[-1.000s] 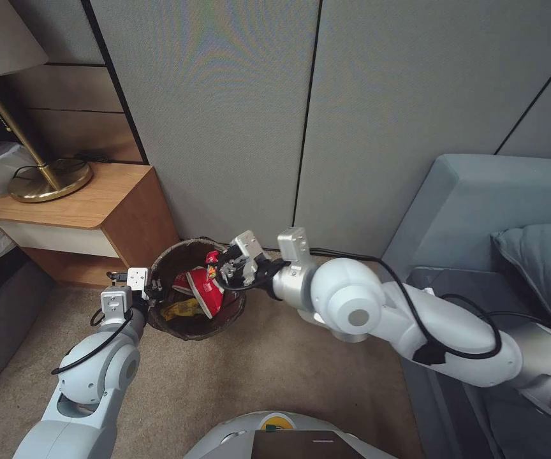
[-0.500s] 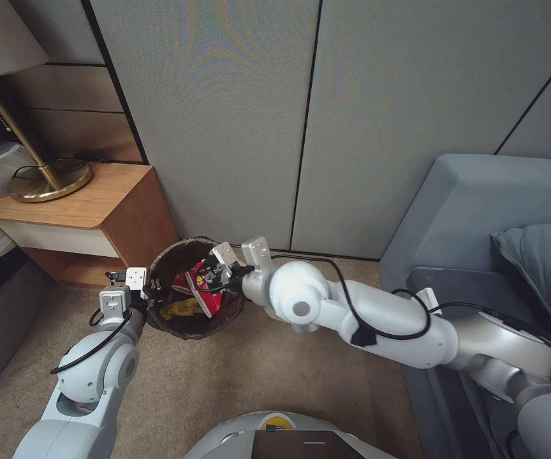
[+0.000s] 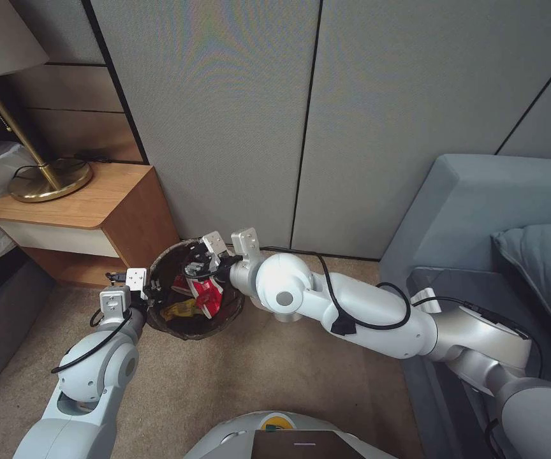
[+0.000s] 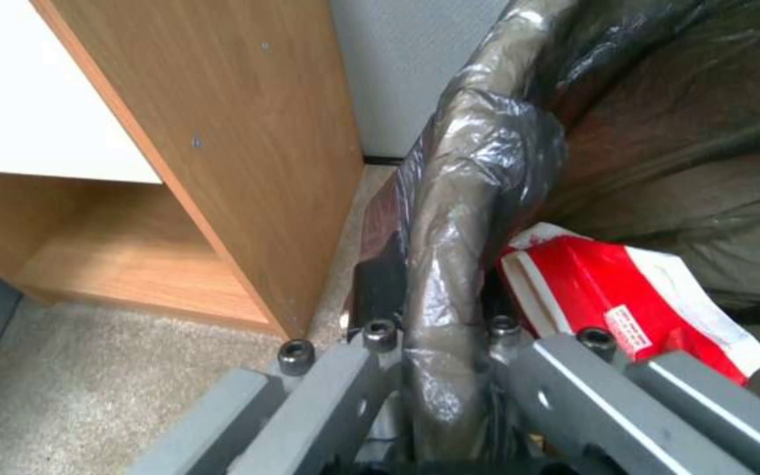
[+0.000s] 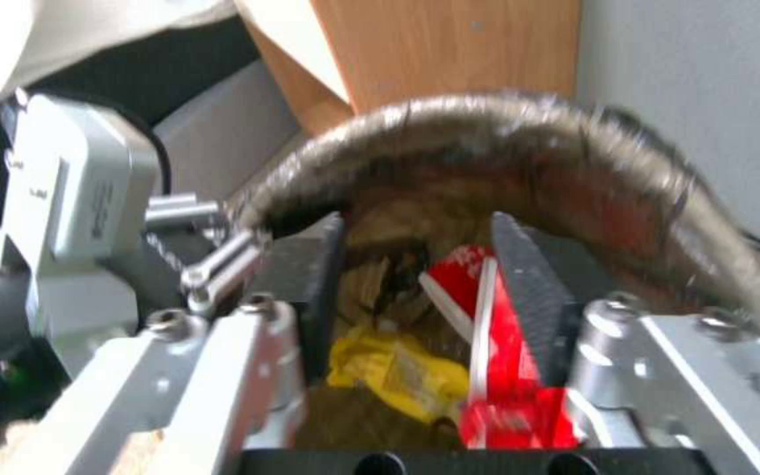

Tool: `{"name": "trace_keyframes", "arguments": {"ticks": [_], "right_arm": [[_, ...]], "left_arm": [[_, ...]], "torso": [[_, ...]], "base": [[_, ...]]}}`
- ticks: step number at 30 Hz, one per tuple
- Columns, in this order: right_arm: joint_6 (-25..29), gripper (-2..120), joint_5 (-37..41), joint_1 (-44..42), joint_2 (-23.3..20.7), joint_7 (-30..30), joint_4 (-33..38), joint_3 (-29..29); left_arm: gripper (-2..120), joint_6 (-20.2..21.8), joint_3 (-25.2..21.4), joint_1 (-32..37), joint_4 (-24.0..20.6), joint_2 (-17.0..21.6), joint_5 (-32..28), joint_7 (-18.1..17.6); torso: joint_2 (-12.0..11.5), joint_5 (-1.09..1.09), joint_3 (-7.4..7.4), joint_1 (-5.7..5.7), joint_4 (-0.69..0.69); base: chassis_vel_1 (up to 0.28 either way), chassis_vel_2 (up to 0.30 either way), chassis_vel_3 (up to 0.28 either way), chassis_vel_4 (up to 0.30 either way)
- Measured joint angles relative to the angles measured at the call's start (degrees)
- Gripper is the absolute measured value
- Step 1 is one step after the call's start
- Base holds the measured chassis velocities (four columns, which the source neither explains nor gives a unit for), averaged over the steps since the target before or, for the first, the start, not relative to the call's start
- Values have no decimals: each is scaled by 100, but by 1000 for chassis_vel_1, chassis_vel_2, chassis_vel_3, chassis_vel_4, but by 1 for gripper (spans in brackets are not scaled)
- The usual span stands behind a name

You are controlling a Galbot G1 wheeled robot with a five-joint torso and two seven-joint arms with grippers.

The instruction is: Pick up the trash bin, then pick up the garbage from the floor and place it into the trash bin.

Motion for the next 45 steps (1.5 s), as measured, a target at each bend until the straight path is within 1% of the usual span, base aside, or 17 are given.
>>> {"name": "trace_keyframes", "arguments": {"ticks": [4, 9, 12, 16, 21, 26, 29, 30, 31, 32, 33, 35, 37, 38, 41, 42, 45], "right_arm": [[54, 63, 0, 34, 23, -4, 5, 24], [68, 73, 0, 41, 42, 0, 3, 30], [77, 92, 2, 41, 55, 13, 2, 43], [102, 100, 3, 46, 50, 15, 44, 89], [127, 100, -2, 42, -8, 27, 192, 220], [161, 100, -42, 47, -350, 89, 581, 804], [198, 100, -325, -59, -695, 50, 736, 1404], [220, 100, -755, -299, -934, -135, 788, 1905], [220, 100, -755, -299, -934, -135, 788, 1905], [208, 100, -1218, -796, -1187, -252, 900, 2562], [208, 100, -1218, -796, -1187, -252, 900, 2562], [114, 100, -1864, -1574, -1346, -376, 1103, 3505], [18, 100, -2537, -2463, -1365, -537, 1293, 4481], [18, 100, -2537, -2463, -1365, -537, 1293, 4481], [85, 100, -3733, -3941, -1227, -952, 1376, 5964], [85, 100, -3733, -3941, -1227, -952, 1376, 5964], [761, 100, -5313, -5238, -937, -1843, 1364, 7230]], "left_arm": [[0, 0, 8, -2, 12, 6, -1, 5], [0, 0, 11, -1, 13, 10, -2, 8], [0, 0, 4, 4, 10, 18, -6, 11], [0, 0, -11, 20, -3, 18, -17, 12], [0, 0, -18, 25, -16, 11, -24, 12], [0, 0, -20, 24, -58, -11, -47, 2], [0, 0, -20, 35, -162, -20, -69, -18], [0, 0, -21, 51, -281, -22, -94, -49], [0, 0, -21, 51, -281, -22, -94, -49], [0, 0, -34, 66, -396, -22, -126, -77], [0, 0, -34, 66, -396, -22, -126, -77], [0, 0, -38, 86, -491, -11, -154, -84], [0, 0, -47, 89, -534, 3, -166, -85], [0, 0, -47, 89, -534, 3, -166, -85], [0, 0, -43, 92, -561, 22, -169, -78], [0, 0, -43, 92, -561, 22, -169, -78], [0, 0, -28, 126, -584, -8, -157, -60]], "torso": [[0, 0, 0, 0, 0], [0, 0, 0, 0, 0], [0, 0, 0, 0, 0], [0, 0, 0, 0, 1], [0, 0, 0, 0, 1], [0, 2, 0, 0, 1], [1, 2, 0, 0, 0], [0, 2, 0, 0, 3], [0, 2, 0, 0, 3], [1, 2, 0, 0, 0], [1, 2, 0, 0, 0], [0, 5, 0, 0, 0], [1, 0, -1, 0, 0], [1, 0, -1, 0, 0], [1, 4, -1, 0, -2], [1, 4, -1, 0, -2], [1, 1, -1, -1, 0]], "base": [[0, 0, 0, 0], [0, 0, 0, 0], [0, 0, 0, 0], [0, 0, 0, 0], [0, 0, 0, 0], [0, 0, 0, 0], [0, 0, 0, 0], [0, 0, 0, 0], [0, 0, 0, 0], [0, 0, 0, 0], [0, 0, 0, 0], [0, 0, 0, 0], [0, 0, 0, 0], [0, 0, 0, 0], [0, 0, 0, 0], [0, 0, 0, 0], [0, 0, 0, 0]]}}
